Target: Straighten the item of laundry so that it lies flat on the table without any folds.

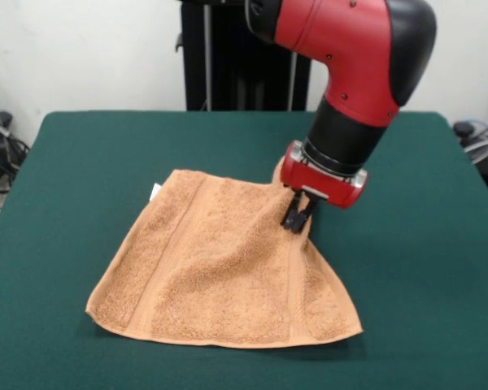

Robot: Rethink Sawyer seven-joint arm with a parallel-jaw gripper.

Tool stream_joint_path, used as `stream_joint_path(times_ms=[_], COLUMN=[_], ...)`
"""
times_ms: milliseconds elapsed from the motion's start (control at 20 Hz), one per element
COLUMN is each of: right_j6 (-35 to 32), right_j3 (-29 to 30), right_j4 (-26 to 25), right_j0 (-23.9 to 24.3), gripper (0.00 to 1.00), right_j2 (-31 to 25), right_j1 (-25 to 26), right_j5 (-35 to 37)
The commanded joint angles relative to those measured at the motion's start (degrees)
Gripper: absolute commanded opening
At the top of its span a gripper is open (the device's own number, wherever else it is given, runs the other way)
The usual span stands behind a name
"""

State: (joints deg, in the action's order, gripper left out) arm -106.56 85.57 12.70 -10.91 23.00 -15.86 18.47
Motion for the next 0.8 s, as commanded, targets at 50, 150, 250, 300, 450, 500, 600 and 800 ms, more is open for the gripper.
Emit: stream_joint_path(times_ms=[50,150,250,300,450,500,600,800], right_j6=[-7.7,-7.9,-8.4,-8.5,-8.6,-8.6,-8.8,-8.9], right_j3=[-0.9,-1.2,-1.4,-1.4,-1.5,-1.6,-2.3,-3.2], right_j4=[0.1,0.3,0.5,0.6,0.8,0.9,0.9,0.9], right_j0=[-1.6,-1.8,-2.3,-2.4,-2.6,-2.6,-2.8,-2.9], gripper=[0.0,0.0,0.0,0.0,0.0,0.0,0.0,0.0], right_j2=[-6.5,-6.3,-6.0,-6.0,-5.9,-5.9,-5.6,-5.1], right_j1=[1.0,0.9,0.8,0.7,-0.4,-0.7,-0.3,0.4], right_j5=[6.4,6.8,7.0,7.1,8.4,8.9,9.5,9.5])
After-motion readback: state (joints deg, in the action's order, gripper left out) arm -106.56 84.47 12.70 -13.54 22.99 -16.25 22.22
